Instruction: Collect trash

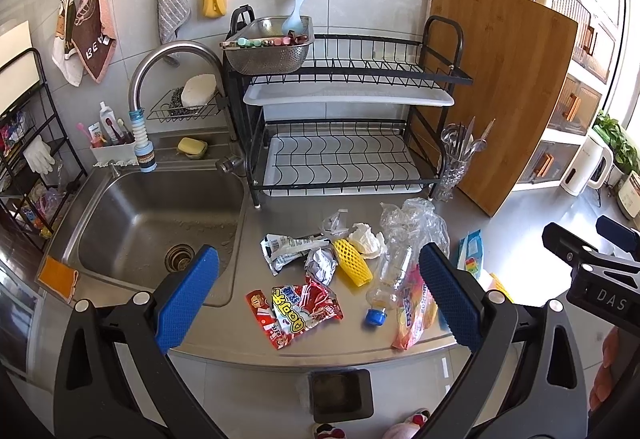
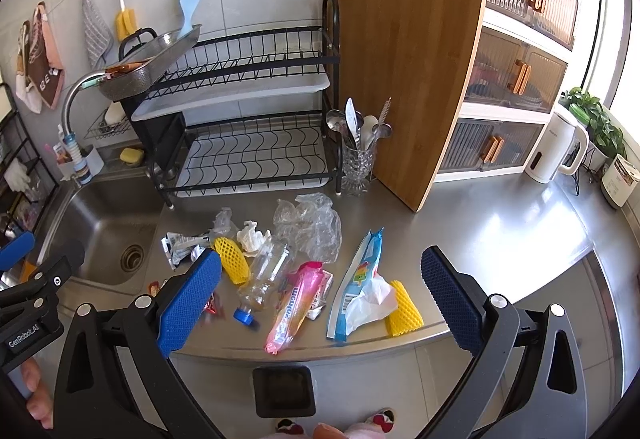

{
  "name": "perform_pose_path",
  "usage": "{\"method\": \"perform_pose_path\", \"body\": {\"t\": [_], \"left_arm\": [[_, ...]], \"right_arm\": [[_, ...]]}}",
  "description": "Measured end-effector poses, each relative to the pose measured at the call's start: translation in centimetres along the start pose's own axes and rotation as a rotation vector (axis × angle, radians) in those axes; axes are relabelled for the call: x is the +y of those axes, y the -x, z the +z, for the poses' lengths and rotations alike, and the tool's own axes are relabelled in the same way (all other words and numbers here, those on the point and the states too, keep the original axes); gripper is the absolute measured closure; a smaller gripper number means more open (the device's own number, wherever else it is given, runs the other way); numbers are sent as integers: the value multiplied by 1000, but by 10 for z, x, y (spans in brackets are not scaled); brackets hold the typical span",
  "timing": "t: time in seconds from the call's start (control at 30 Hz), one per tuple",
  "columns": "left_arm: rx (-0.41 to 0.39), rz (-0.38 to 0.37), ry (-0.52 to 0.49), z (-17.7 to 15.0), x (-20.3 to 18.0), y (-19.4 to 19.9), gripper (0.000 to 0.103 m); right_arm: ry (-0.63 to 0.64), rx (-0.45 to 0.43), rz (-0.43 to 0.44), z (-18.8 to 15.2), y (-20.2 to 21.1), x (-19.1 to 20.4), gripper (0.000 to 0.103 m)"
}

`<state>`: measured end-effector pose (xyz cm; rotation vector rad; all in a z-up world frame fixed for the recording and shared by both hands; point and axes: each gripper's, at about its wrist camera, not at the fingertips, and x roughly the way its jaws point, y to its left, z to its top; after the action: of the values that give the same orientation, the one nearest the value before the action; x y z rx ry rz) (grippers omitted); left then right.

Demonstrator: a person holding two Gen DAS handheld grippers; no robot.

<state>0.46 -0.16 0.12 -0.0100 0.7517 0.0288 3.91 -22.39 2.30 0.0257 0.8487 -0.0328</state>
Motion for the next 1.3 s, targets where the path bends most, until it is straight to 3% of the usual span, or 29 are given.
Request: {"method": "perform_pose_path", "body": {"t": [0.47, 0.77, 0.93, 1.2, 1.27, 1.3], "left_arm": [[2, 9, 3, -1, 2, -1, 8], [34, 11, 9, -8, 10, -16, 8], [37, 17, -30, -16, 11, -28, 8], [144, -24, -37, -39, 23, -71, 9], [175, -43, -45, -47, 24, -84, 11], [190, -54, -47, -51, 26, -90, 11]], "right_arm": [[1, -2, -2, -1, -1, 0, 3], [-17, 12, 59, -5, -11, -4, 3], [-16, 64, 72, -12, -29, 2, 3], [-28, 193, 75, -36, -75, 9, 3], [-26, 249, 79, -45, -91, 12, 7], [-29, 277, 78, -50, -99, 14, 13]]}}
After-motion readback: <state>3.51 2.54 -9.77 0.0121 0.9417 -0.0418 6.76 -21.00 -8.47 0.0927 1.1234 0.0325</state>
